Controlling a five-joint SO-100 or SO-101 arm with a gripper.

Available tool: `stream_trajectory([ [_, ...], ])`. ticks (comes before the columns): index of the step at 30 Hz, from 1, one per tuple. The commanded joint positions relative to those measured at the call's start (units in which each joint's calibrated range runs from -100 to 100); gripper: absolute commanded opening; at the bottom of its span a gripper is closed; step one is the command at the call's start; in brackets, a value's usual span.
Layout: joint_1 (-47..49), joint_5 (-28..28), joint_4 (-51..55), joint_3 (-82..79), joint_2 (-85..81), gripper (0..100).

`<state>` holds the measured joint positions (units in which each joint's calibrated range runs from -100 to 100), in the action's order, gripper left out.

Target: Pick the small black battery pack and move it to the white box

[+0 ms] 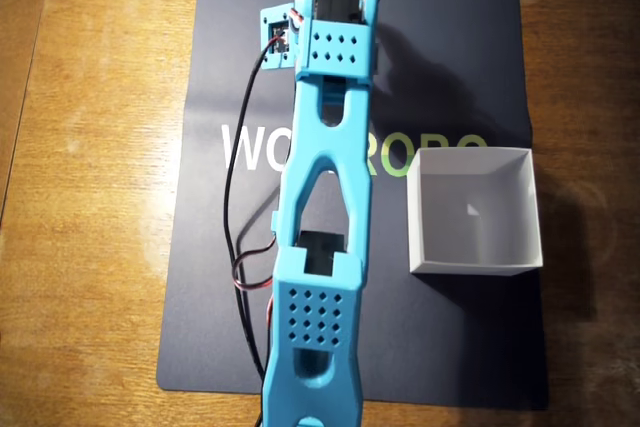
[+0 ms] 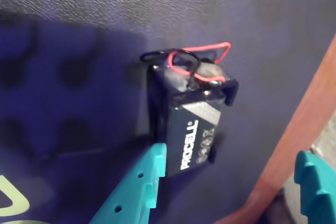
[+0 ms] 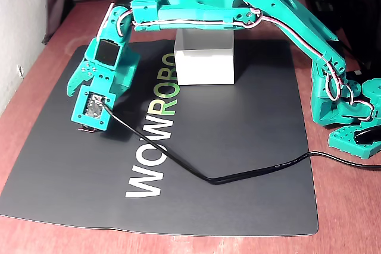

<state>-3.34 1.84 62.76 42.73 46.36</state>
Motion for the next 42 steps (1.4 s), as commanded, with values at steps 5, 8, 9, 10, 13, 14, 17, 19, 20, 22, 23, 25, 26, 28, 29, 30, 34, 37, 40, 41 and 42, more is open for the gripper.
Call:
stream_trajectory([
  [5, 0.46, -0.29, -0.09, 2.03, 1.39, 28],
  [8, 0.11, -0.29, 0.17, 2.03, 1.56, 29],
  [9, -0.24, -0.29, -0.09, 2.03, 1.56, 29],
  [10, -0.36, -0.29, -0.35, 2.03, 1.56, 29],
  [13, -0.59, -0.29, -0.44, 2.03, 1.65, 29],
  [14, -0.59, -0.35, -0.44, 2.03, 1.65, 29],
  [17, -0.59, -1.98, -1.14, 2.03, 1.65, 29],
  [19, -0.59, -4.26, -2.11, 2.03, 1.65, 29],
  [20, -0.59, -4.80, -2.11, 2.03, 1.65, 29],
  [22, -0.36, -5.18, -1.93, 2.03, 1.65, 29],
  [23, -0.36, -5.18, -1.93, 1.94, 1.74, 29],
  [25, -0.36, -5.18, -1.84, 1.94, 2.00, 29],
  [26, -0.47, -5.18, -1.67, 1.94, 2.70, 28],
  [28, -0.59, -5.18, -1.41, 1.94, 3.75, 28],
  [29, -0.59, -5.13, -1.32, 1.94, 4.10, 28],
  [30, -0.71, -5.07, -1.14, 1.94, 4.19, 28],
  [34, -0.47, -4.91, 0.17, 1.94, 4.72, 28],
  [37, -0.47, -4.91, 0.17, 1.94, 4.81, 28],
  [40, -0.47, -4.85, 0.17, 1.94, 4.89, 28],
  [41, -0.47, -4.85, 0.17, 1.94, 4.89, 28],
  [42, -0.47, -4.85, 0.17, 1.94, 4.89, 28],
])
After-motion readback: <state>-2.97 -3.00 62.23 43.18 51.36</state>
